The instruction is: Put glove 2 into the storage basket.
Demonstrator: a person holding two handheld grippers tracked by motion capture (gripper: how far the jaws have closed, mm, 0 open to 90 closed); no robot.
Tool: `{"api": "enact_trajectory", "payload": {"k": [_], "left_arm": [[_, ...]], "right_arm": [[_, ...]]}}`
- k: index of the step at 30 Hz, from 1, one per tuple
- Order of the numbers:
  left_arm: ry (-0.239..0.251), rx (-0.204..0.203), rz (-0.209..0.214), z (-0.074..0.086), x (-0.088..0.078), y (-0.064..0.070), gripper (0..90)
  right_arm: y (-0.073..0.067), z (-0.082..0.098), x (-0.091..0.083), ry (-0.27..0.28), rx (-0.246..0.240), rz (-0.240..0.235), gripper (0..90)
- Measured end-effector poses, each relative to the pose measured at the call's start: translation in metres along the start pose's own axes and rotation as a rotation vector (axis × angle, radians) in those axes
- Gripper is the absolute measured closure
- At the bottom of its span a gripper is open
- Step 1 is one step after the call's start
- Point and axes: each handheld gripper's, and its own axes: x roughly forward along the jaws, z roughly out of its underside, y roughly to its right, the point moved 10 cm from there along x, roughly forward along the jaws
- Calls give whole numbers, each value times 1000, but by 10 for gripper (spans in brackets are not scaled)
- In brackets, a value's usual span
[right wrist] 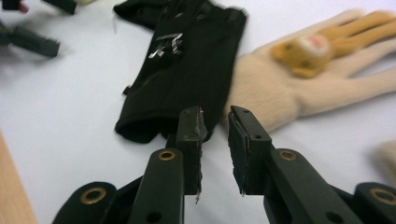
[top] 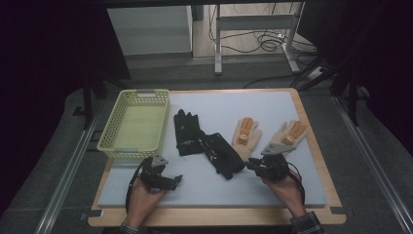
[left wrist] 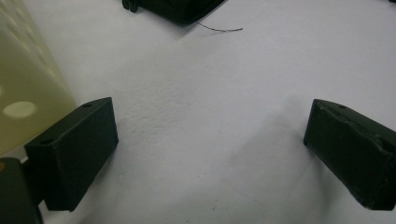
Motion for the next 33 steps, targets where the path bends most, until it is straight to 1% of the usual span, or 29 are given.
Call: {"api": "enact_trajectory", "payload": {"k": [1,2,3,4,6,7,8,9,10,11,12,13,14,15,16,17,20,21,22,23,24,26,27,28,29,30,31,32,33], "left_arm": [[0,0,0,0,0,0,30],[-1,0,0,0,0,0,31],[0,0,0,0,0,0,31],[0,0,0,0,0,0,31],[0,0,0,0,0,0,31],[0,0,0,0,0,0,31],[0,0,0,0,0,0,31],[0,0,0,0,0,0,31],[0,0,0,0,0,0,31],[0,0,0,0,0,0,31],[0,0,0,0,0,0,31],[0,0,0,0,0,0,31],[0,0,0,0,0,0,31],[0,-1,0,0,0,0,31],[0,-1,0,0,0,0,30],[-1,-1,0,0,0,0,31],[2,-3,0,0,0,0,31],[2,-3,0,0,0,0,31],[2,-4,0,0,0,0,31],[2,-3,0,0,0,0,30],[2,-3,0,0,0,0,31],[2,-3,0,0,0,0,31],[2,-3,0,0,0,0,31],[2,-3,0,0,0,0,31],[2,-3,0,0,0,0,31],[2,-3,0,0,0,0,31],[2,-4,0,0,0,0,31],[2,-4,0,0,0,0,31],[2,-4,0,0,0,0,30]], "right_arm": [[2,-2,-1,7,5,8,715],[3,-8,2,7,13,10,667],[2,-10,6,3,9,8,632],[2,-10,6,3,9,8,632],[-1,-16,22,-16,-1,5,530],[-2,-18,37,-45,4,-8,474],[-2,-17,47,-69,8,-12,476],[-2,-15,55,-93,8,-11,538],[-2,-15,55,-93,8,-11,538],[0,-12,64,-107,-7,34,724],[0,-14,64,-97,-1,40,801],[-1,-15,62,-96,6,42,835],[-2,-17,59,-85,-1,41,842],[-4,-20,55,-71,-3,40,844],[-4,-20,55,-71,-3,40,844],[-13,-25,46,-52,-19,28,844],[-30,-33,36,-38,-20,-22,843],[-30,-33,36,-38,-20,-22,843],[-35,-34,34,-39,-28,-30,842],[-45,-36,33,-43,-36,-51,837],[-45,-36,33,-43,-36,-51,837],[-54,-36,35,-50,-39,-77,828],[-60,-30,39,-80,-47,-99,781],[-60,-27,40,-87,-60,-89,735],[-59,-26,40,-83,-63,-81,698],[-55,-26,38,-69,-52,-79,692],[-49,-27,35,-55,-34,-69,690],[-42,-28,32,-43,-20,-49,690],[-32,-29,31,-31,-17,-15,689]]}}
